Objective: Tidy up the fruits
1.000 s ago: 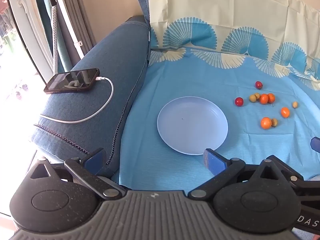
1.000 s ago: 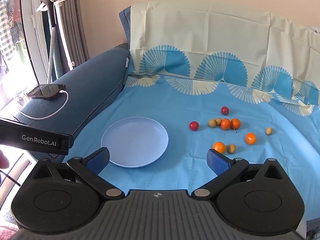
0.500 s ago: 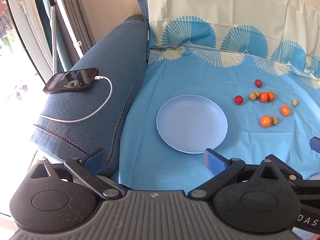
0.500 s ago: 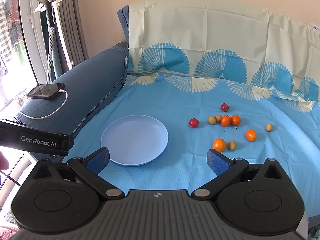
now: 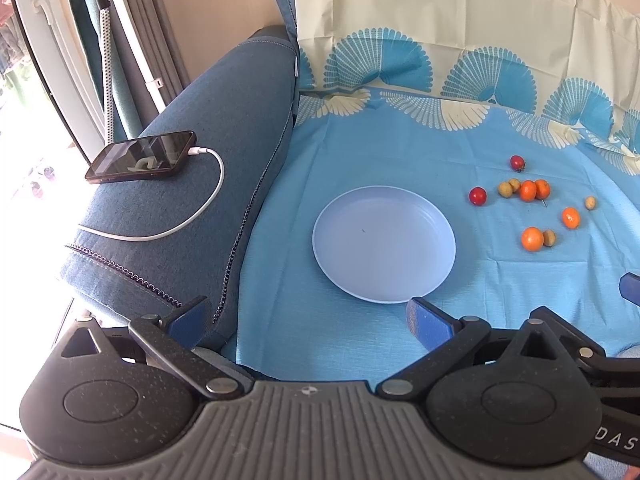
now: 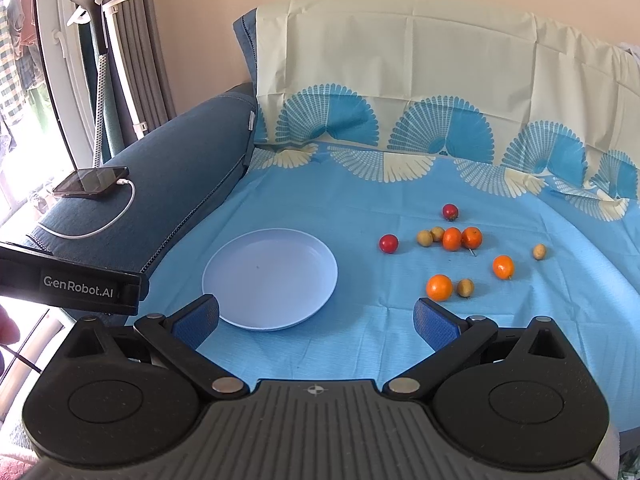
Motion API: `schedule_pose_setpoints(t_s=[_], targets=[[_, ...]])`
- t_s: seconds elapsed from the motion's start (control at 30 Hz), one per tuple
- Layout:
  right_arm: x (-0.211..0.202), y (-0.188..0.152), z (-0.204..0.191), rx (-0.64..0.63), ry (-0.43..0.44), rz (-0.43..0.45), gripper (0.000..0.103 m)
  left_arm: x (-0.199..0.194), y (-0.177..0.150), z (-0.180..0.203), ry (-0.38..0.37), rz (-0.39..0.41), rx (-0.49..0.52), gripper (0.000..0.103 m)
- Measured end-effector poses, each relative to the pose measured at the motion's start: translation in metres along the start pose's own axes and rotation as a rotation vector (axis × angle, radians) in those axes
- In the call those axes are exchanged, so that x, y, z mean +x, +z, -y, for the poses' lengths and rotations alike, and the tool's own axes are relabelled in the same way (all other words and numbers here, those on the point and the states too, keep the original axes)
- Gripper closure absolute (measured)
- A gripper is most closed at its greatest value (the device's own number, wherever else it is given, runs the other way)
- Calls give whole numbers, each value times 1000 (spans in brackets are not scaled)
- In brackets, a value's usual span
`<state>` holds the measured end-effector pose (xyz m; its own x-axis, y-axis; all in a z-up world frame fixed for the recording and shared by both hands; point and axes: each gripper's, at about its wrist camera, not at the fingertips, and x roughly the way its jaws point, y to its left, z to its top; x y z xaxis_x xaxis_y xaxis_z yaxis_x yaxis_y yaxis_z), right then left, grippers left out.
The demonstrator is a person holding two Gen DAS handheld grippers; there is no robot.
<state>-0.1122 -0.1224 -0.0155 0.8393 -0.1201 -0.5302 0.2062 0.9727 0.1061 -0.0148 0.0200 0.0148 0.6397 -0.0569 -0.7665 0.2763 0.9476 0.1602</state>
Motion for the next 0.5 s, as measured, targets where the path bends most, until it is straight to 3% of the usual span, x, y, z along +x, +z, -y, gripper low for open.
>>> schedule_pose_setpoints(t_s=[0.5], targets=[[1, 0, 5, 9, 10, -17, 0, 1, 0, 6, 2, -18, 20, 0]])
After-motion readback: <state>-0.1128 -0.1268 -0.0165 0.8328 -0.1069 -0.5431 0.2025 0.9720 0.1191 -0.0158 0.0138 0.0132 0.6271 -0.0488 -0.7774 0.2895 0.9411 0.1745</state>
